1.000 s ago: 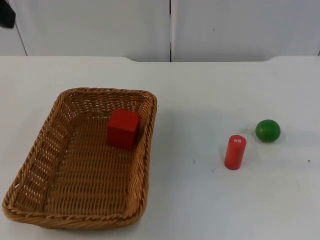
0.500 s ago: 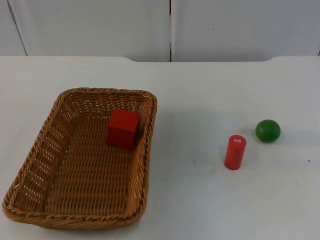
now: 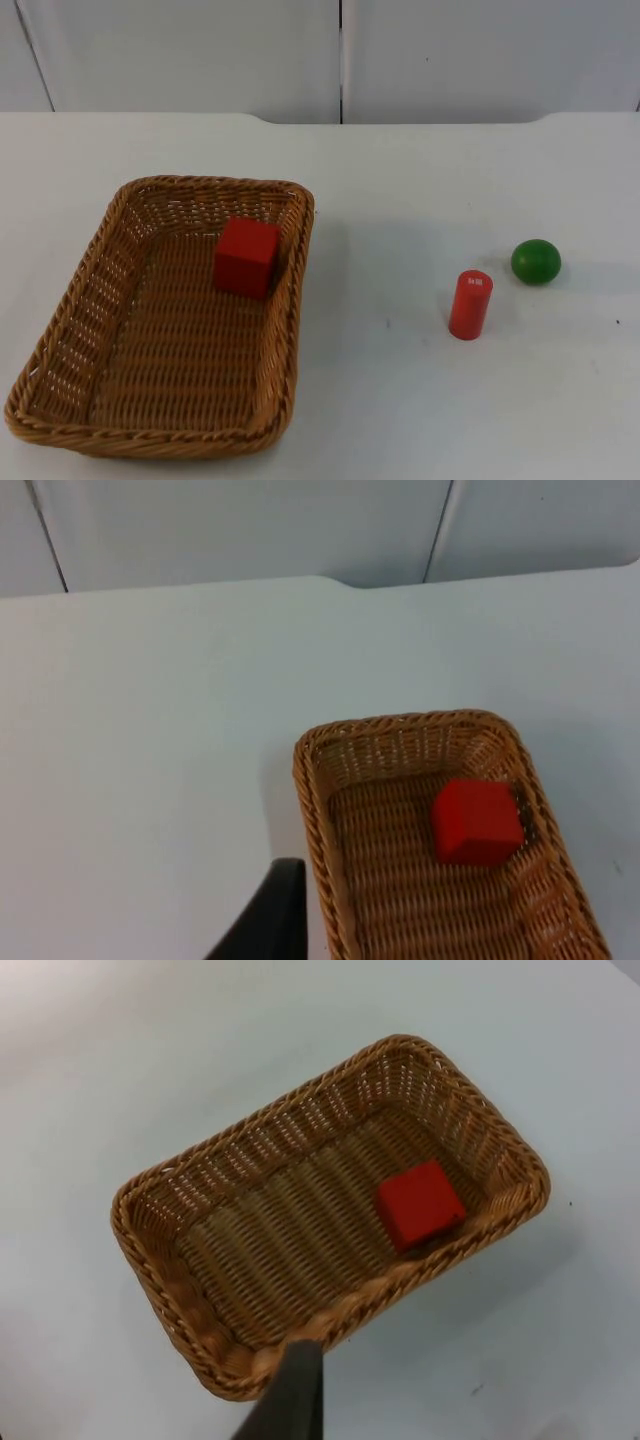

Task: Pick up the basket with the left hand and place the object to the left of the red cylinder into the basket with the right hand.

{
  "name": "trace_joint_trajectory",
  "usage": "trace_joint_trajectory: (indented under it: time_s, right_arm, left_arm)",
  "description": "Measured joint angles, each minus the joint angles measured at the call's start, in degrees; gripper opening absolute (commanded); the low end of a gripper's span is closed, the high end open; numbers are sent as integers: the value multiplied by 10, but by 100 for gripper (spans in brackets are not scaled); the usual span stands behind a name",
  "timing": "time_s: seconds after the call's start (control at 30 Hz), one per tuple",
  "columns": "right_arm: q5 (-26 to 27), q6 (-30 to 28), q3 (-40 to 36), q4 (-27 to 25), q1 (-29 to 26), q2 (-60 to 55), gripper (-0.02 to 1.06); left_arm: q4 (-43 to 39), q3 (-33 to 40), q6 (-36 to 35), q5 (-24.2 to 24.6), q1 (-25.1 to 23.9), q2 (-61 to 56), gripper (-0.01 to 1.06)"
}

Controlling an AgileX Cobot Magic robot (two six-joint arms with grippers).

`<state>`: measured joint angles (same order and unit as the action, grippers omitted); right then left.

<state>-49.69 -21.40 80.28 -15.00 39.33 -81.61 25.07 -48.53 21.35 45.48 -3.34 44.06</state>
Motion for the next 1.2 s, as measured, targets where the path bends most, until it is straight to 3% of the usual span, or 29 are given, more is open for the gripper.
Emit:
trace_joint_trajectory:
  time_s: [0.43, 0.77, 1.2]
  right_arm:
    - [122, 0, -184, 0, 0, 105, 87]
    - [130, 0, -226, 0, 0, 181, 87]
    - [131, 4, -279, -3, 0, 250, 87]
  left_arm:
    - [7, 0, 0, 28, 0, -72, 105]
    - [9, 0, 0, 68, 36, -118, 105]
    - [8, 0, 0, 94, 37, -203, 105]
